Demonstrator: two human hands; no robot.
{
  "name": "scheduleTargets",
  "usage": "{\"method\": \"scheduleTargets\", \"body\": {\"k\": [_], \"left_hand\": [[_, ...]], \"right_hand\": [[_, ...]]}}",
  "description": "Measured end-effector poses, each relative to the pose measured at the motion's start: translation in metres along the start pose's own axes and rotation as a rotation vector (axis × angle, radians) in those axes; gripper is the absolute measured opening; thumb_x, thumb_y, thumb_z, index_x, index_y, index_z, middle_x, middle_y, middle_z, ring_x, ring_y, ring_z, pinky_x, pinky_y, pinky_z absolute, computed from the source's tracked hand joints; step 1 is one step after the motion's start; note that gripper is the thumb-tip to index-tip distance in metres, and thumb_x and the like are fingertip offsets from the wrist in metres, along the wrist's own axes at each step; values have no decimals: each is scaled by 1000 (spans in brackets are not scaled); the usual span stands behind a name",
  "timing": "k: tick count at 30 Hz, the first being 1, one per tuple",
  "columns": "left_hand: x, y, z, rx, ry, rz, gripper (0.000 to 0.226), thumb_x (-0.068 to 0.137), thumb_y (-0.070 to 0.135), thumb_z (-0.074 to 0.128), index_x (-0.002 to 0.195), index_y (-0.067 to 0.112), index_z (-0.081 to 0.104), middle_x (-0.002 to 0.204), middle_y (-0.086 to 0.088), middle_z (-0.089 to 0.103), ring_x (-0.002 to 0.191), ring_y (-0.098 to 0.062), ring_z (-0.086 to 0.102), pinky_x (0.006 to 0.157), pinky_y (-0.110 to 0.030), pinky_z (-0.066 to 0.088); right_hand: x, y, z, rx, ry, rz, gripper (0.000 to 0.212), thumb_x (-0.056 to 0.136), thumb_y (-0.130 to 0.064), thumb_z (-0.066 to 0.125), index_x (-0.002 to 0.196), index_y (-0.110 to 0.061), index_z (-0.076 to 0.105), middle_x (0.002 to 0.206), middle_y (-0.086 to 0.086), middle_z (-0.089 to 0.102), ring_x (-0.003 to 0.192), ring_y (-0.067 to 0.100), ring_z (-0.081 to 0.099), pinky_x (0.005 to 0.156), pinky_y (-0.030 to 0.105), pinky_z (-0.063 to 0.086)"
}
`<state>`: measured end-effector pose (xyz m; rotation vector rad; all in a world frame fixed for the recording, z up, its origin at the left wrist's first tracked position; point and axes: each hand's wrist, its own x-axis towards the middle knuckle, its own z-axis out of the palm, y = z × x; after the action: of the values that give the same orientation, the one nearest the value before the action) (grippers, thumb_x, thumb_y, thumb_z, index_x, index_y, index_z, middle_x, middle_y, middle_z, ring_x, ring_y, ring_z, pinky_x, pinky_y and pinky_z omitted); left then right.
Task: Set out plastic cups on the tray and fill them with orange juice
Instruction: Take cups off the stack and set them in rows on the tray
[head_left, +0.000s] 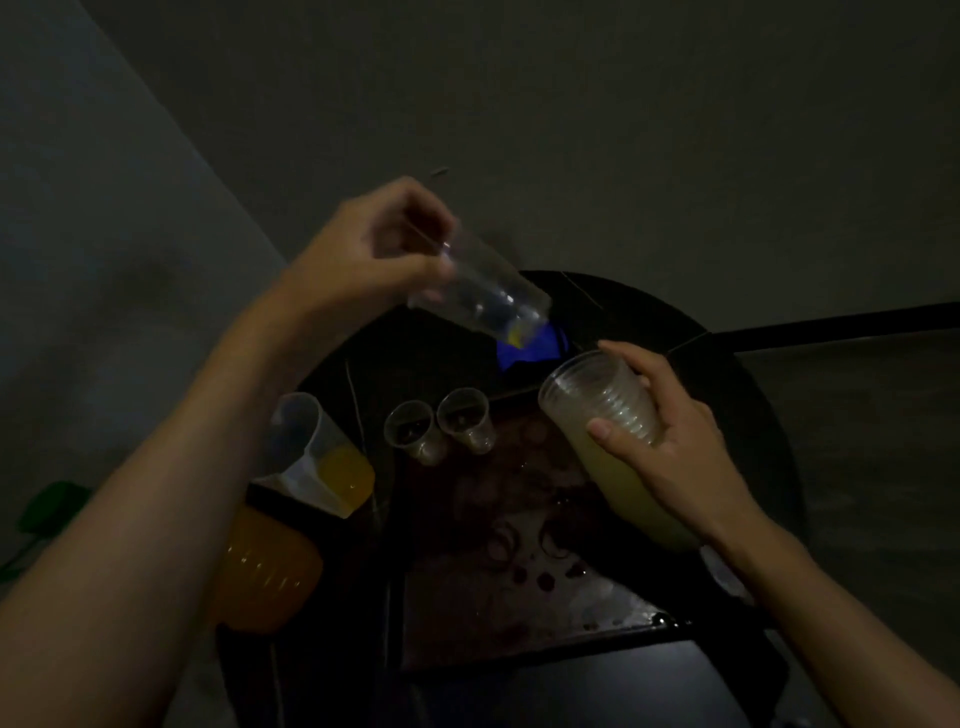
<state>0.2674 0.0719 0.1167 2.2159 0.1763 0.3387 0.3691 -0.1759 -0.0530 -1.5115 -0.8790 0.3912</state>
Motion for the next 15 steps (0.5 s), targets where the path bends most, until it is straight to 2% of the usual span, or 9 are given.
{"method": "scheduleTargets", "body": {"k": [3,5,8,11,15], "left_hand": [[-2,-17,-6,35,169,3,38,71,36,77,102,22,61,96,8,64,85,-2,61,75,-21,52],[-2,-36,5,148,207,-35,48,69,43,81,108,22,63,102,7,66,90,-4,64,78,-24,54],[0,-66,36,318,117,-62,69,67,52,82,124,19,62,117,0,66,103,-10,66,88,-28,56],[0,-95,74,443,14,-83,78,70,42,90,135,13,59,125,-2,62,114,-13,62,99,-27,50],[-7,-134,113,426,-25,-104,80,68,34,93,137,17,57,126,3,60,115,-9,60,103,-36,51]], "right_hand": [[3,1,-13,5,70,2,64,72,-61,64,132,-58,44,118,-38,56,103,-8,60,76,6,47],[7,1,-22,39,142,2,63,73,-59,63,133,-54,45,115,-40,56,100,-8,61,72,9,49],[11,2,-32,98,238,4,58,76,-58,62,132,-54,47,114,-37,59,102,-4,63,79,24,52],[14,4,-37,101,281,-4,58,78,-56,61,133,-48,47,114,-36,61,104,-5,62,81,16,48],[15,6,-38,75,278,-15,56,80,-55,62,133,-47,47,115,-36,61,106,-5,63,82,12,47]]}}
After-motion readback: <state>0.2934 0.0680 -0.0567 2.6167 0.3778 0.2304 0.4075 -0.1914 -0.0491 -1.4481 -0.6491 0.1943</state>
